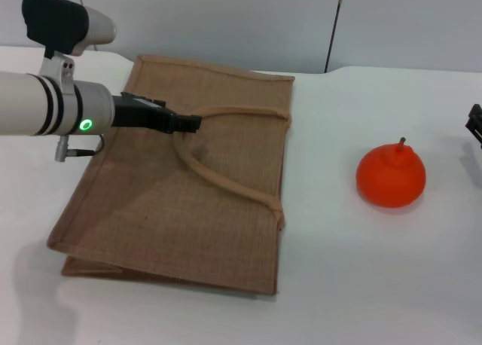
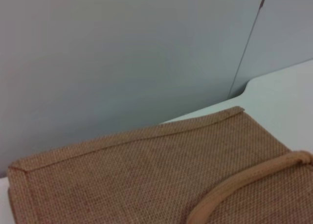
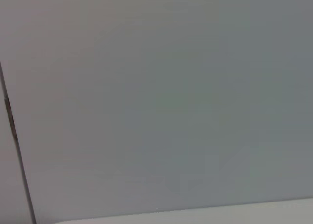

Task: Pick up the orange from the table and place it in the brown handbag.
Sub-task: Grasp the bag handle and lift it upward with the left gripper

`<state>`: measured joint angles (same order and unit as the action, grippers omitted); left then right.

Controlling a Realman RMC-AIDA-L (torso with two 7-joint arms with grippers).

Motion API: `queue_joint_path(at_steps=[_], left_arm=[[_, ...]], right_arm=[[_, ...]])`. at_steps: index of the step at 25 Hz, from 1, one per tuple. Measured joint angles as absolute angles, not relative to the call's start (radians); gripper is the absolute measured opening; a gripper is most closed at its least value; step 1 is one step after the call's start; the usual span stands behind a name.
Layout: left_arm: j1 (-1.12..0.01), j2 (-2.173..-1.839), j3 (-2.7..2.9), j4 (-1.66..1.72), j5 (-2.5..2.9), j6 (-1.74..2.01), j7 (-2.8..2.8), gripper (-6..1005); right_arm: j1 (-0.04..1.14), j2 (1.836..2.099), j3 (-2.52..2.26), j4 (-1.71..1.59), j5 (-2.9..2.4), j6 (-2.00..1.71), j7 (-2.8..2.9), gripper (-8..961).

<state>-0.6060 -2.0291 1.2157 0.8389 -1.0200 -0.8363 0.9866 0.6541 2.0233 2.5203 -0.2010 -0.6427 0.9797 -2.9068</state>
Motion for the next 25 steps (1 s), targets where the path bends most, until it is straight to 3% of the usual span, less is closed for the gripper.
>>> queue_joint_path(at_steps=[25], left_arm=[[-0.663, -2.034, 1.225, 0.727, -1.032, -0.762, 1.059, 843]], right_arm=[[0.661, 2.023, 2.520, -0.204, -0.643, 0.975, -2.907, 897]])
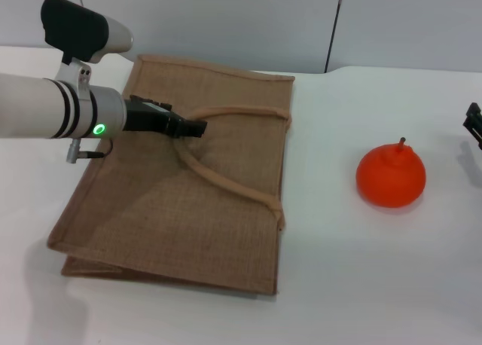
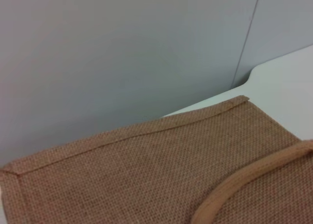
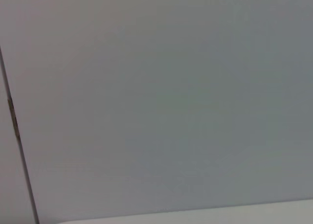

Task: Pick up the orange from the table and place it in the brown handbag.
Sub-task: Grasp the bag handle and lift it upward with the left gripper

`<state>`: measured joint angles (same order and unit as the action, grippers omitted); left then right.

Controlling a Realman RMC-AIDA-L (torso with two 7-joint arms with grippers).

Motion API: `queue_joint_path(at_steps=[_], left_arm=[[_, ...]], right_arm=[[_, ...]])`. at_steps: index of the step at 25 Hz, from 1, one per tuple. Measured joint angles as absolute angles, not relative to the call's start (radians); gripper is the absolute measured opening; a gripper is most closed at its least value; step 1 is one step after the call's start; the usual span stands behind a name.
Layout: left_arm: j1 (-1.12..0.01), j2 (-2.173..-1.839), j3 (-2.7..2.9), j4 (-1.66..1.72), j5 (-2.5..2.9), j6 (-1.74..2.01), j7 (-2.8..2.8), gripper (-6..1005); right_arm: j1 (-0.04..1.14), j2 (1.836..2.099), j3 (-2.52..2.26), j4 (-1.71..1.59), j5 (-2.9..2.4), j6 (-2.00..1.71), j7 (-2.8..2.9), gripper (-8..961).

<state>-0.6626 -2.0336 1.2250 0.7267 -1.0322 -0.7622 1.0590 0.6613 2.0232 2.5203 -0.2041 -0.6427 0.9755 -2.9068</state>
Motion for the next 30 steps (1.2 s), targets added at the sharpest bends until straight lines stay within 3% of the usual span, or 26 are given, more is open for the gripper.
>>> queue_joint_path(at_steps=[30], left_arm=[[-0.730, -2.036, 1.226, 0.609, -1.035, -0.713, 1.097, 823]], right_arm=[[0.672, 2.025, 2.520, -0.209, -0.643, 0.978, -2.907, 897]])
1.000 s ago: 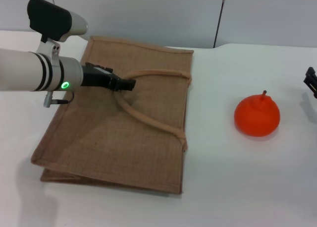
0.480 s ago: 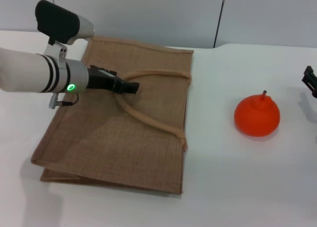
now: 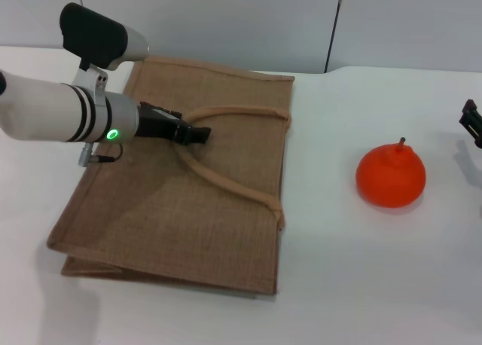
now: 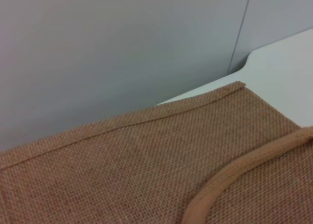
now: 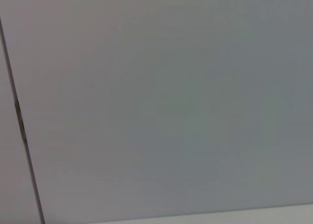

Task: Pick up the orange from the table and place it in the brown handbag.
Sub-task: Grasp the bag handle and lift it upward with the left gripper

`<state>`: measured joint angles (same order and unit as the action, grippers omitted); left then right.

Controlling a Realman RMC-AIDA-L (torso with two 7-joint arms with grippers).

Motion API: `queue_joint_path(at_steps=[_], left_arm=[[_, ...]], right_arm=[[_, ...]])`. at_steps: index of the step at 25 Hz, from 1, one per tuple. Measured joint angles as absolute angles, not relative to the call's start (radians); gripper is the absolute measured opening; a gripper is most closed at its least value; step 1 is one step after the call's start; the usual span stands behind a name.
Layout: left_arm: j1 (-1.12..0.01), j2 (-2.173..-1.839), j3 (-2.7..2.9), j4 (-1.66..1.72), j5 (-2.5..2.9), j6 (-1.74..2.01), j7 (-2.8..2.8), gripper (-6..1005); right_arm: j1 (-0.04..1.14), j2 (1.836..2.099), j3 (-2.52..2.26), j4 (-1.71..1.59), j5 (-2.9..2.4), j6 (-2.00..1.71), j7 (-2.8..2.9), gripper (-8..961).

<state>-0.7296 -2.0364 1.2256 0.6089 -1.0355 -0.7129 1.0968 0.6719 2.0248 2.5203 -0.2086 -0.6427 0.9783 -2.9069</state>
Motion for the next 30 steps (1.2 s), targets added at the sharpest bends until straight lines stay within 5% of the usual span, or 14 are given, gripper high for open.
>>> queue_joint_path(at_steps=[2, 3, 15, 20, 26, 30], left_arm=[[-0.730, -2.036, 1.226, 0.606, -1.035, -0.707, 1.097, 818], [-0.730, -2.036, 1.226, 0.605, -1.035, -0.706, 1.097, 633], [-0.730, -2.035, 1.226, 0.596, -1.032, -0.670, 1.087, 454], [-0.732, -2.033, 1.226, 0.604, -1.032, -0.671, 1.089, 248], [-0.735, -2.031, 1.226, 0.621, -1.033, -0.672, 1.094, 120], [-0.724, -2.031, 1.226, 0.689, -1.033, -0.703, 1.092, 120]], right_arm=[[0.672, 2.025, 2.520, -0.209, -0.643, 0.980, -2.907, 897], [0.672, 2.025, 2.520, -0.209, -0.643, 0.981, -2.907, 898], [0.671, 2.024, 2.520, -0.207, -0.643, 0.977, -2.907, 898], [0.666, 2.023, 2.520, -0.205, -0.643, 0.976, -2.907, 898], [0.665, 2.023, 2.520, -0.204, -0.643, 0.975, -2.907, 898], [0.663, 2.023, 2.518, -0.204, -0.643, 0.975, -2.907, 898]])
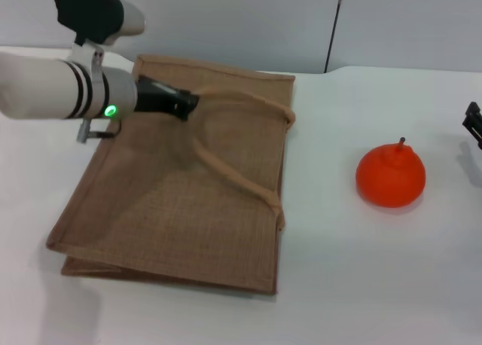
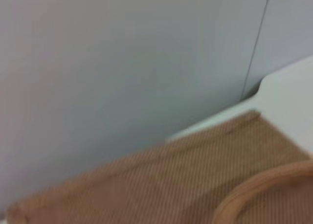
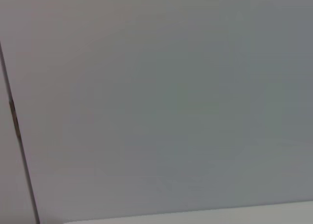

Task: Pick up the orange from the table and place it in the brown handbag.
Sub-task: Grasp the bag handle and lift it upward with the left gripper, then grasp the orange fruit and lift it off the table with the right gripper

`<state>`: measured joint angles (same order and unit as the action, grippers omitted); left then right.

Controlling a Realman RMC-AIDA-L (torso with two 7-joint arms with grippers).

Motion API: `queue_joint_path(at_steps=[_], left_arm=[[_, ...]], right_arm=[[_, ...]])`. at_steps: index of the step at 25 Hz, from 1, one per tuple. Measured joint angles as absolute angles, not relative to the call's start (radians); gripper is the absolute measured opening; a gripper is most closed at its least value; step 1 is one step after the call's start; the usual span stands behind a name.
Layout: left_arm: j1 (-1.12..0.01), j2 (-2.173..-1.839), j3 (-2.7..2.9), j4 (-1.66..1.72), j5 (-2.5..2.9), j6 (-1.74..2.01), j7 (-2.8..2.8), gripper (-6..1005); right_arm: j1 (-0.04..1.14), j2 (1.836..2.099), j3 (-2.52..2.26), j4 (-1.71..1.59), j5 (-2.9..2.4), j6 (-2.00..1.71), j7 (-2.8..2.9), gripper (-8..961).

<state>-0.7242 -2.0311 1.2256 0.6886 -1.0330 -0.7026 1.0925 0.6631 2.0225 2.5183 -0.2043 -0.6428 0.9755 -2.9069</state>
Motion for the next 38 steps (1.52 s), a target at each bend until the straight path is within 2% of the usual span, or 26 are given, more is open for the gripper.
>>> queue_joint_path(at_steps=[15, 25, 32, 38], left_arm=[[-0.577, -2.029, 1.216, 1.243, -0.922, -0.978, 0.928, 120], [-0.539, -2.028, 1.182, 1.487, -0.877, -1.115, 0.879, 120], [-0.536, -2.028, 1.160, 1.596, -0.834, -1.182, 0.852, 121], [-0.535, -2.028, 1.151, 1.660, -0.800, -1.202, 0.834, 121]], right_arm=[[0.668, 2.020, 2.284, -0.186, -0.645, 1.016, -2.793, 898], [0.635, 2.015, 2.119, -0.149, -0.646, 1.173, -2.727, 899], [0.619, 2.000, 1.995, -0.146, -0.646, 1.289, -2.646, 899], [0.613, 1.972, 1.844, -0.146, -0.646, 1.377, -2.583, 899]])
